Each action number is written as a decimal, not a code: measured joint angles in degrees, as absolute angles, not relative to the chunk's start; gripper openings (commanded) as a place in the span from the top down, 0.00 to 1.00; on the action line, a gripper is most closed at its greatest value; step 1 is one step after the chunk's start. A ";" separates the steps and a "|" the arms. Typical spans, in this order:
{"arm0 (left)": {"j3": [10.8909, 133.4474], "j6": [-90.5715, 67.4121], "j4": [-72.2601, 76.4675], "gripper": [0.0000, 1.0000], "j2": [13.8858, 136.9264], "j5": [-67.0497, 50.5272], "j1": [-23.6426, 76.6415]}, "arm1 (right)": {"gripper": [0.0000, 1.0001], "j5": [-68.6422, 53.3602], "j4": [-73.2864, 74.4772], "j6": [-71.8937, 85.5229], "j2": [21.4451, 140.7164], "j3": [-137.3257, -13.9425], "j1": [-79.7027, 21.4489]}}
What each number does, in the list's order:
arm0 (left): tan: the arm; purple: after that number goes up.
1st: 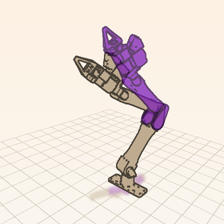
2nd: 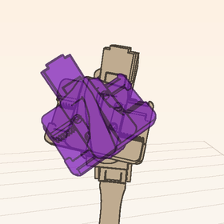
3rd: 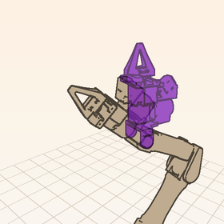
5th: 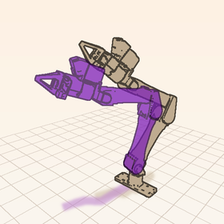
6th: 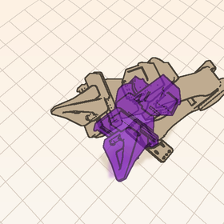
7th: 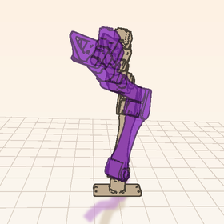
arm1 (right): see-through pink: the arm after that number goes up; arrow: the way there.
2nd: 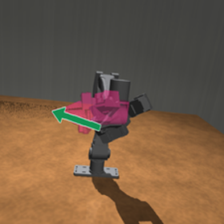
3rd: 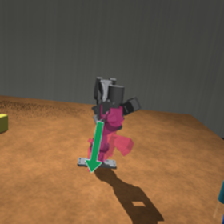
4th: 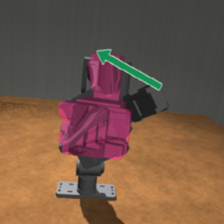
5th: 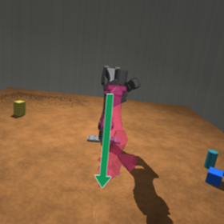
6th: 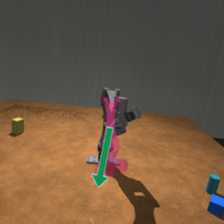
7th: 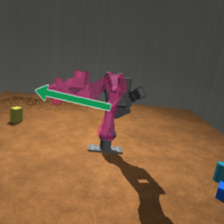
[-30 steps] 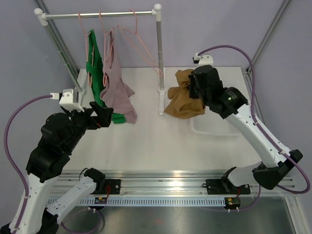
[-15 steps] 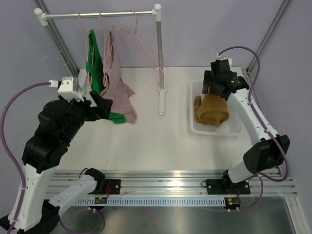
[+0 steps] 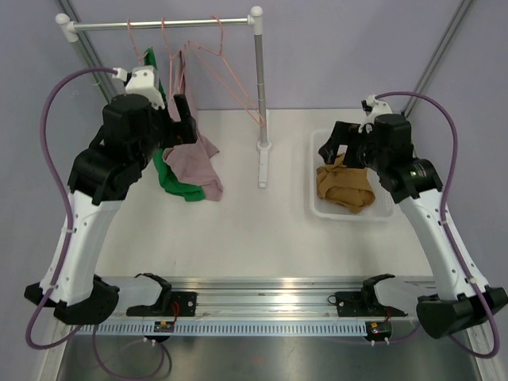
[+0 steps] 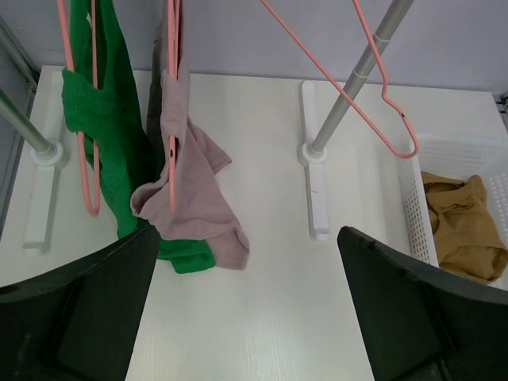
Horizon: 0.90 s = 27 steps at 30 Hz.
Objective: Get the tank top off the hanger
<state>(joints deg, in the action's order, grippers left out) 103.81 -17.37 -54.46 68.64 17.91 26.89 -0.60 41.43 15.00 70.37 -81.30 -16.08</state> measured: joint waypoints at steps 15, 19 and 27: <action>132.77 -9.34 -55.72 0.34 100.49 9.41 10.66 | 0.04 -25.82 33.80 20.45 54.33 -64.34 -16.10; 135.48 -8.47 -55.59 0.54 106.39 7.25 9.43 | 0.05 -27.68 33.78 20.62 51.62 -63.44 -16.10; 136.20 -7.62 -55.61 1.00 109.12 6.37 8.62 | 0.07 -29.52 33.65 20.67 50.06 -62.92 -16.10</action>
<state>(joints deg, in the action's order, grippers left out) 136.20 -7.62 -55.61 109.12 6.37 8.62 -29.52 33.65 20.67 50.06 -62.92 -16.10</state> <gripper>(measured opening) 0.036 0.937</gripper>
